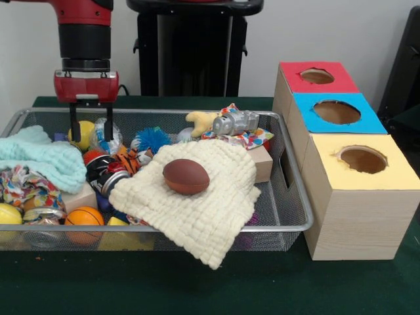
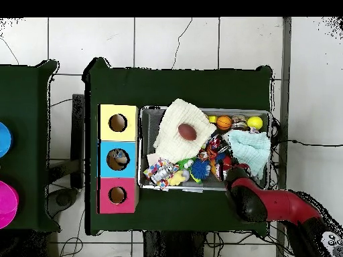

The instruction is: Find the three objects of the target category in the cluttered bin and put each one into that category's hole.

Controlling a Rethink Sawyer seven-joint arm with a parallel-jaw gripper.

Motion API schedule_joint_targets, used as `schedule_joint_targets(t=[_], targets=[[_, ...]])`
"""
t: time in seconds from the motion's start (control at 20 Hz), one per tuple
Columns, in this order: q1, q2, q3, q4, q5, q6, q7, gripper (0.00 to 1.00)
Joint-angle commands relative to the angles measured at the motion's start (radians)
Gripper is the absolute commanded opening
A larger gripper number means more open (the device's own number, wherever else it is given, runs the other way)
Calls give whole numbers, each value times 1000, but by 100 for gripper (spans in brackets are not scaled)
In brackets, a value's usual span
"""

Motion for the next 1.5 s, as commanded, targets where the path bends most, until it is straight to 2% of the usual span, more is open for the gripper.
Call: schedule_joint_targets(t=[0.05, 0.4, 0.65, 1.0, 1.2, 1.5], targets=[[21, 47, -61, -9, -76, 12, 54, 100], [46, 101, -126, -29, -108, -48, 76, 100], [39, 146, -152, -33, -121, -97, 71, 100], [100, 230, -233, -52, -110, -192, 88, 100], [105, 243, -243, -55, -101, -196, 80, 100], [83, 231, -205, -69, -83, -129, 59, 100]])
